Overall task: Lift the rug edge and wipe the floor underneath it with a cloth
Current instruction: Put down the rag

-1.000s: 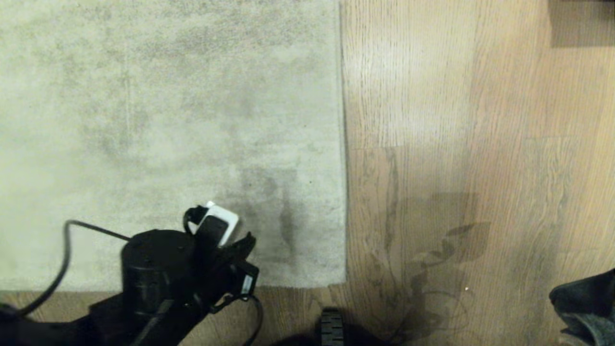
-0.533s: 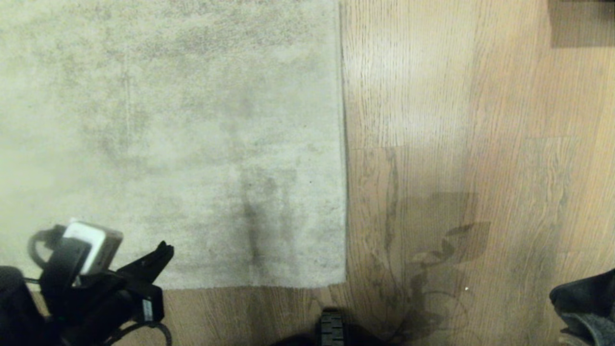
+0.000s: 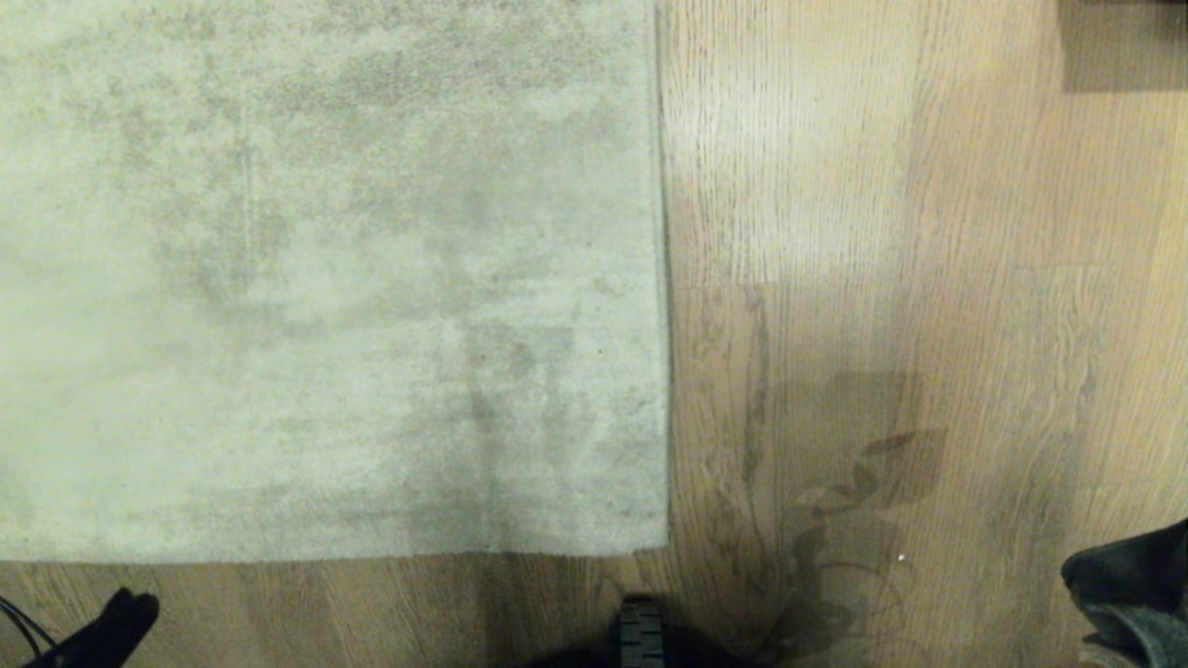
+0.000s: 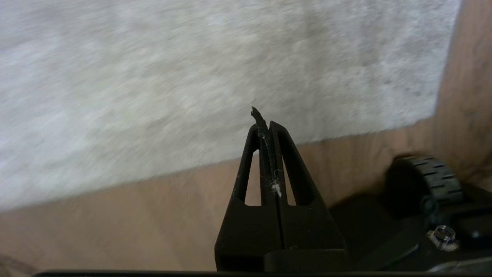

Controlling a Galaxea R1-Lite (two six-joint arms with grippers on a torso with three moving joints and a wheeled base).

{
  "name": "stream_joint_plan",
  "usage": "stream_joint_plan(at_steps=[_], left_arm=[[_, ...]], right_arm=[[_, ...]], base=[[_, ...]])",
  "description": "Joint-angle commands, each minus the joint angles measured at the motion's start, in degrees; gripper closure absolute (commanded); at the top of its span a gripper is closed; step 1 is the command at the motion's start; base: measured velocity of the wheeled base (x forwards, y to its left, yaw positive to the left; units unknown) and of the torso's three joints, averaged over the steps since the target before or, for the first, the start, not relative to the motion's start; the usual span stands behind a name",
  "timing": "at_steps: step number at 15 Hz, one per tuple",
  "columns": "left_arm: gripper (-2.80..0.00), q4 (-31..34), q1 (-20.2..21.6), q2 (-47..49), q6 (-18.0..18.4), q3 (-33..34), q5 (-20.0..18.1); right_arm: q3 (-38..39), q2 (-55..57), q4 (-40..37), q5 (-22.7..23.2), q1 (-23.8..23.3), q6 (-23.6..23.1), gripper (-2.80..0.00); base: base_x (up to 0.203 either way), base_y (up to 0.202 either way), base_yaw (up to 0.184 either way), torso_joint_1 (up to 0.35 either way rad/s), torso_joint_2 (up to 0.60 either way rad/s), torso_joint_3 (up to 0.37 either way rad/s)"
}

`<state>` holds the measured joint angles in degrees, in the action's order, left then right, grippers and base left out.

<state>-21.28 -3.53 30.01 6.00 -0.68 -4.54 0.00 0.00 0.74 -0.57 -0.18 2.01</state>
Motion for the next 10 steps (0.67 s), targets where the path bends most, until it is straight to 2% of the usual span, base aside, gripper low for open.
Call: stream_joint_plan(at_steps=[1,3,4,7,10], left_arm=[[0.00,16.1,2.0,-22.7,0.2,-1.0,1.0],[0.00,26.3,3.0,-29.5,0.1,-1.7,2.5],[0.00,27.7,3.3,-30.0,0.3,-1.9,2.9],[0.00,26.8,3.4,-30.0,0.2,-1.6,3.0],[0.00,26.0,3.4,-29.9,-2.3,-1.2,3.2]], right_arm=[[0.0,0.0,0.0,0.0,0.0,0.0,0.00],[0.0,0.1,0.0,0.0,0.0,0.0,0.00],[0.0,0.0,0.0,0.0,0.0,0.0,0.00],[0.0,0.1,0.0,0.0,0.0,0.0,0.00],[0.0,0.1,0.0,0.0,0.0,0.0,0.00]], base=[[0.000,0.000,0.000,0.000,0.00,0.000],[0.000,0.000,0.000,0.000,0.00,0.000],[0.000,0.000,0.000,0.000,0.00,0.000],[0.000,0.000,0.000,0.000,0.00,0.000],[0.000,0.000,0.000,0.000,0.00,0.000]])
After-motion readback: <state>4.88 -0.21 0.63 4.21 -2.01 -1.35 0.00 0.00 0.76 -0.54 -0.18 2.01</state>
